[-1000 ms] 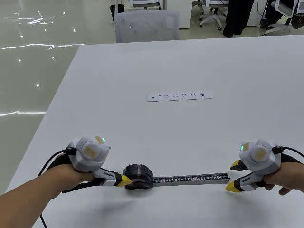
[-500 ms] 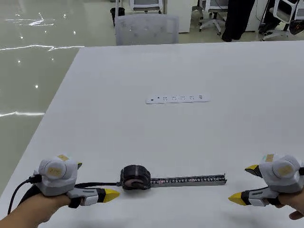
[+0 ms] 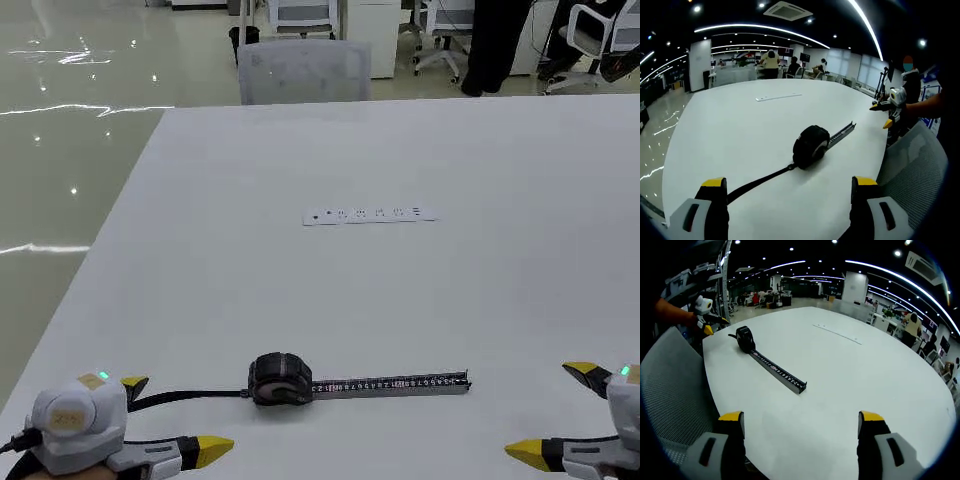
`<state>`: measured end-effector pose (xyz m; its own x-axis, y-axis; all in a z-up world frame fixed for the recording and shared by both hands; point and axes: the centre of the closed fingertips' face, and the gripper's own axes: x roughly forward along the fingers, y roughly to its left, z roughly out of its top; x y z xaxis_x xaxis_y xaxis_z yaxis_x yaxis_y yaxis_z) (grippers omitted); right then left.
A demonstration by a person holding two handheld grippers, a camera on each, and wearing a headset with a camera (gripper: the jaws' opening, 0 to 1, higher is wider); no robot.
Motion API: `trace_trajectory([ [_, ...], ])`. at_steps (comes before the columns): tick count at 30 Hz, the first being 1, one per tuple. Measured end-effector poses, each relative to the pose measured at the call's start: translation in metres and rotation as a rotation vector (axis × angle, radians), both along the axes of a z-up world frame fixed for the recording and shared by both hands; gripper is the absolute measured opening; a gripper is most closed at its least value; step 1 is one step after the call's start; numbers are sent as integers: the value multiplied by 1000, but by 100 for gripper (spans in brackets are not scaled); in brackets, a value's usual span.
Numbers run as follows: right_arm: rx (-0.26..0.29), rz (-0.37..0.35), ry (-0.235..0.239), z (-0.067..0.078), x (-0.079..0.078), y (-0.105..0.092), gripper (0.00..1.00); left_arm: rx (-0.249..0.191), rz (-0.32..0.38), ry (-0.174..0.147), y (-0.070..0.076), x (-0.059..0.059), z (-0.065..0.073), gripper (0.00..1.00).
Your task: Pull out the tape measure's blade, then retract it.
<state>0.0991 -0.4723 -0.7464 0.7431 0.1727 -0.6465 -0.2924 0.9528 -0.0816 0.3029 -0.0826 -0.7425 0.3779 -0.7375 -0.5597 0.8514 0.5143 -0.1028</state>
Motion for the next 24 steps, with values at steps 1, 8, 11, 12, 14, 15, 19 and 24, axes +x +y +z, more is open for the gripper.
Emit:
trace_trajectory([
  [1, 3, -9, -3, 0, -5, -1, 96, -2, 3, 2, 1, -4, 2, 100],
  [8, 26, -35, -10, 3, -28, 3, 100, -23, 19, -3, 13, -20, 4, 100],
  [11, 36, -55, -19, 2, -33, 3, 100, -20, 32, -7, 19, -21, 4, 100],
  [12, 41, -63, -21, 1, -34, 2, 100, -21, 35, -5, 20, -20, 5, 100],
  [14, 49, -70, -21, 2, -35, 2, 100, -17, 39, -5, 21, -18, 5, 100],
  [15, 47, -69, -21, 3, -35, 3, 100, -17, 37, -6, 21, -17, 6, 100],
  [19, 29, -56, -26, 6, -34, 1, 100, -12, 30, -20, 17, -13, 11, 100],
  [24, 40, -76, -39, 9, -32, -4, 100, -23, 32, -33, 14, -10, 16, 100],
])
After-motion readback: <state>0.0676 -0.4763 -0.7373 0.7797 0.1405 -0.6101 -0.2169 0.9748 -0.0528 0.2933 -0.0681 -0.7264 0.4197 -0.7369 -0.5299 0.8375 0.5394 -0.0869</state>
